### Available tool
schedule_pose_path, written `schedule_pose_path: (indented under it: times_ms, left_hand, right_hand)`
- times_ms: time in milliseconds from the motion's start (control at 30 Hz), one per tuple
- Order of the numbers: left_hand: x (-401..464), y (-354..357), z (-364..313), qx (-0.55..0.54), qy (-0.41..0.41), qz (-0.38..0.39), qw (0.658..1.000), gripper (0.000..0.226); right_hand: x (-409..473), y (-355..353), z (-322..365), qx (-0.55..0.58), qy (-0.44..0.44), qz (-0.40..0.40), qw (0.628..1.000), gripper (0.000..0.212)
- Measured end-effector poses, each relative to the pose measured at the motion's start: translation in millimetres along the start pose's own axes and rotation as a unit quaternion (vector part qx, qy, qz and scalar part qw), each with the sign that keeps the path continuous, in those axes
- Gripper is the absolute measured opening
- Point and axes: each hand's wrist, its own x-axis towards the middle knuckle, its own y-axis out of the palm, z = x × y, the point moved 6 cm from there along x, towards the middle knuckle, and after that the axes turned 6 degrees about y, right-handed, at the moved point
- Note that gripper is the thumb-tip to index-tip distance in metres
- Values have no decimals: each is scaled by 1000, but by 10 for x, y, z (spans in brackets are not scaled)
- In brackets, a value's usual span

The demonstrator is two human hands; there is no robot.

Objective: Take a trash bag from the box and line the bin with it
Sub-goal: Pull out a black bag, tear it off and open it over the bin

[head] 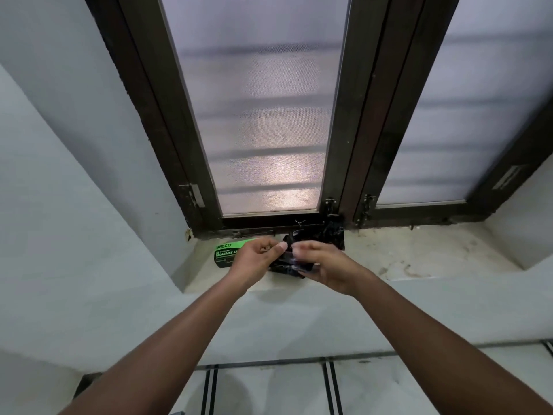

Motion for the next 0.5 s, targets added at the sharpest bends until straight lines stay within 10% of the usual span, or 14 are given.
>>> schedule_pose_path:
  times_ms: [267, 500]
  left_hand:
    - [38, -172, 237, -211, -147, 96, 962, 31]
    - [268, -366, 251, -262, -114, 53, 957, 26]
  right_hand:
    - [75, 89, 55, -84, -72, -90, 990, 35]
    - [242, 386, 93, -98, -54, -77, 991, 33]
